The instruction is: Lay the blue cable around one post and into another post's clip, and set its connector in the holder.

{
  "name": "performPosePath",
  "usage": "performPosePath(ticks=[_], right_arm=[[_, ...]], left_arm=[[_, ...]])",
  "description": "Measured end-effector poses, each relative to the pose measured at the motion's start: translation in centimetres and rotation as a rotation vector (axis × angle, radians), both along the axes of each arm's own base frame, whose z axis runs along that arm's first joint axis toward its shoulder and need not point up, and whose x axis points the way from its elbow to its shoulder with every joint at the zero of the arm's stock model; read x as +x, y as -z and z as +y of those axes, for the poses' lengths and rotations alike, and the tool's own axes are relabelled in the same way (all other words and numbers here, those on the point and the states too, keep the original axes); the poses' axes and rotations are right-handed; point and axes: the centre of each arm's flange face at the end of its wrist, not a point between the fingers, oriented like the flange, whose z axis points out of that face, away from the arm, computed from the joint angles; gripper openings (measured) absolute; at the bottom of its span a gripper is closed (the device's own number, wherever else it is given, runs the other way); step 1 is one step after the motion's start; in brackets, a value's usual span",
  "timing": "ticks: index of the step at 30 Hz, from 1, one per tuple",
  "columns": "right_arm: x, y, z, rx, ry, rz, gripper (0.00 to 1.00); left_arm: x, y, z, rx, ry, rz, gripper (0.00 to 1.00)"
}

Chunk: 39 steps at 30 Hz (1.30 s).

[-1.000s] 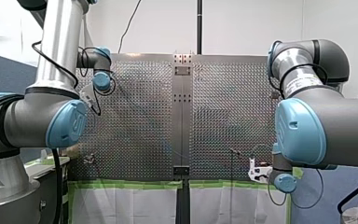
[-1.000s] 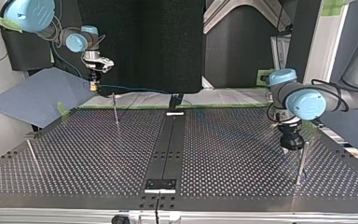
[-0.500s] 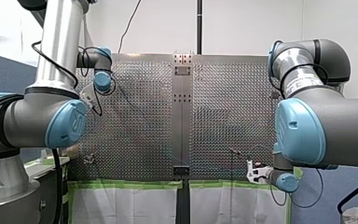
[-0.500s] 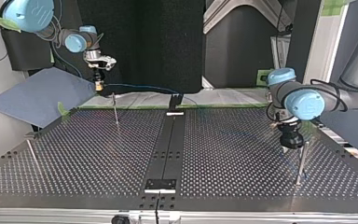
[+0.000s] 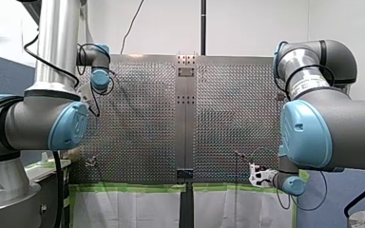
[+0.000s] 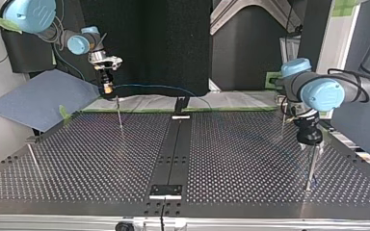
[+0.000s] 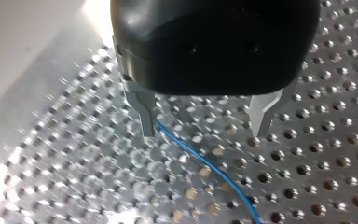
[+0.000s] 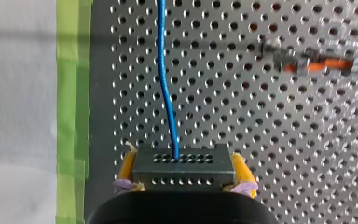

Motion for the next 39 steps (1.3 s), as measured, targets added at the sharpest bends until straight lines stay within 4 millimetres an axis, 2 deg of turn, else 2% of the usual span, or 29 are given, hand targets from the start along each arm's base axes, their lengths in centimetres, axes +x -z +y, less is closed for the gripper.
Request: performPosePath(ticks=[5, 12, 22, 29, 39], right_arm=[[0.4, 0.0, 0.2, 0.004, -0.040, -0.004, 0.00], [0.5, 0.0, 0.4, 0.014, -0.060, -0.004, 0.00], [0.5, -0.1, 0.4, 0.018, -0.060, -0.003, 0.00], [0.6, -0.1, 0.3, 0.022, -0.057, -0.001, 0.00], [0.7, -0.2, 0.2, 0.027, -0.057, -0.001, 0.00]], left_arm=[[-1.7, -0.3, 0.4, 0.027, -0.011, 0.004, 1.00], [-5.0, 0.0, 0.7, 0.075, -0.055, 0.081, 1.00], [-9.4, 0.2, -0.3, 0.150, -0.044, 0.187, 1.00], [-10.1, -3.4, -0.8, 0.204, -0.013, 0.168, 1.00], [-12.0, -10.7, -0.4, 0.295, -0.080, 0.121, 1.00]])
